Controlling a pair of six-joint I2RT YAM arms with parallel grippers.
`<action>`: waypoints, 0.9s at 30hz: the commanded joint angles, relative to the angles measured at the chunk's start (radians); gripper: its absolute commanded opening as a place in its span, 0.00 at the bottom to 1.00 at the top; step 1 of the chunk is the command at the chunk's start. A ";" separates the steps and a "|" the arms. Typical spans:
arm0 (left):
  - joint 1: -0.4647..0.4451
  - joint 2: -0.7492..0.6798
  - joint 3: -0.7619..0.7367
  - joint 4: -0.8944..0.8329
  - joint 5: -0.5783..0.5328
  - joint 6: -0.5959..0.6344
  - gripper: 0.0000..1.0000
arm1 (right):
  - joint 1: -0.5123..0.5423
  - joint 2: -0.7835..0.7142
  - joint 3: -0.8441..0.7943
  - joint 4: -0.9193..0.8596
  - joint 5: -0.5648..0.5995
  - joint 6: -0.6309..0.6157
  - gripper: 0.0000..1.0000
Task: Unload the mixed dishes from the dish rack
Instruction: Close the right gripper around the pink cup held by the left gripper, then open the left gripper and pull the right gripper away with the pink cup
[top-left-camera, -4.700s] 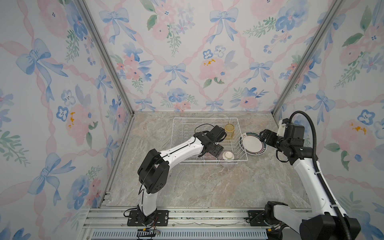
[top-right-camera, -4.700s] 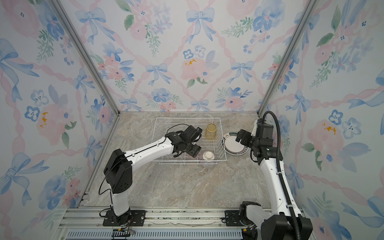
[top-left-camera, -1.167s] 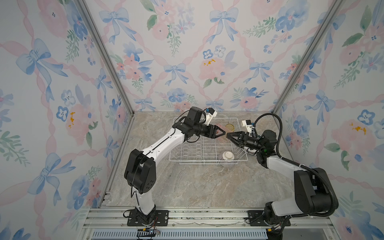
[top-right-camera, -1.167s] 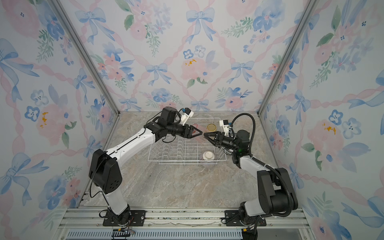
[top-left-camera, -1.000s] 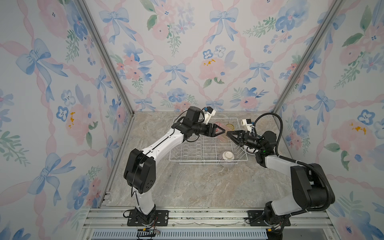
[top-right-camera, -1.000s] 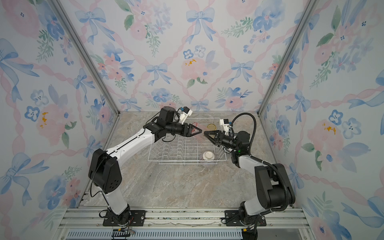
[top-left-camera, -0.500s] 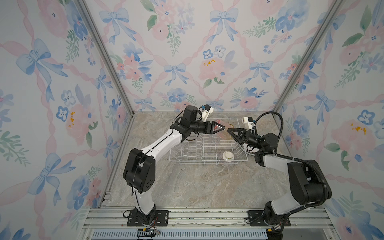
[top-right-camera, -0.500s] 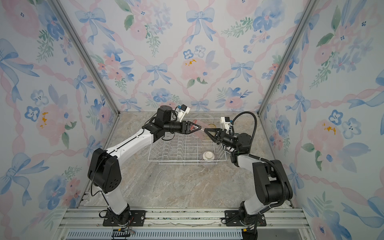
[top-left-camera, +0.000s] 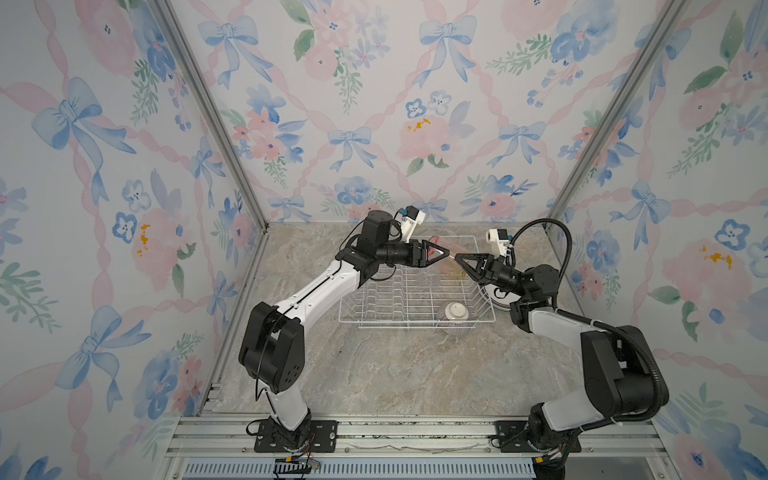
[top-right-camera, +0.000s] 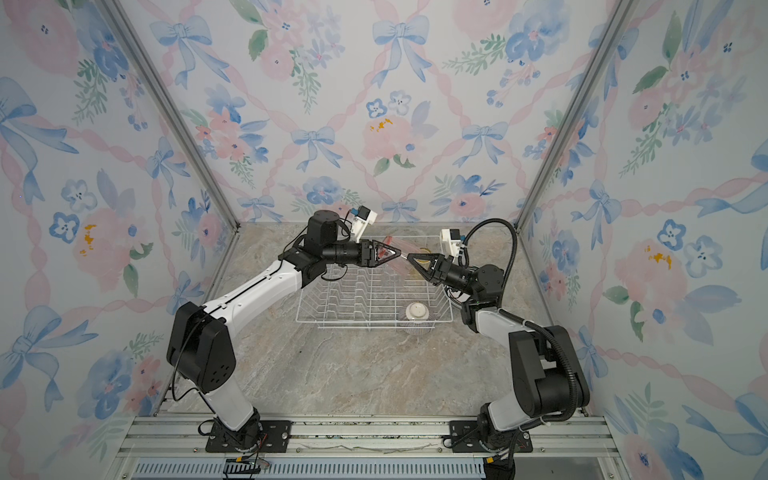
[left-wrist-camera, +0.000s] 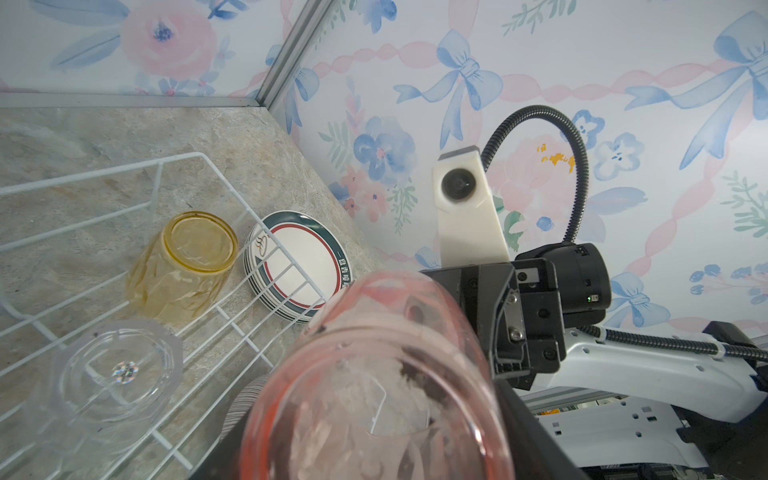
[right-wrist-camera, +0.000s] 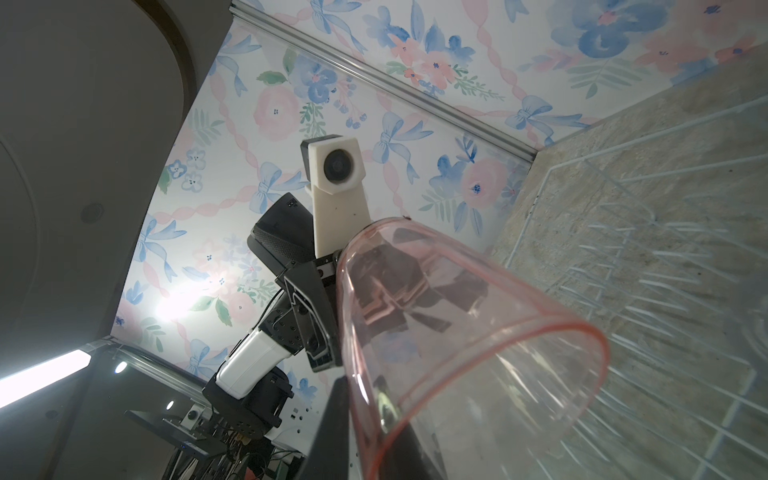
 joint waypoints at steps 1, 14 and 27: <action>-0.033 -0.002 -0.025 -0.027 -0.061 0.070 0.73 | 0.048 -0.055 0.044 -0.041 0.013 -0.055 0.00; -0.033 -0.018 -0.042 0.036 -0.012 0.055 0.75 | 0.064 -0.128 0.074 -0.222 0.035 -0.162 0.00; -0.018 -0.061 -0.091 0.039 -0.014 0.076 0.94 | 0.064 -0.252 0.137 -0.546 0.050 -0.355 0.00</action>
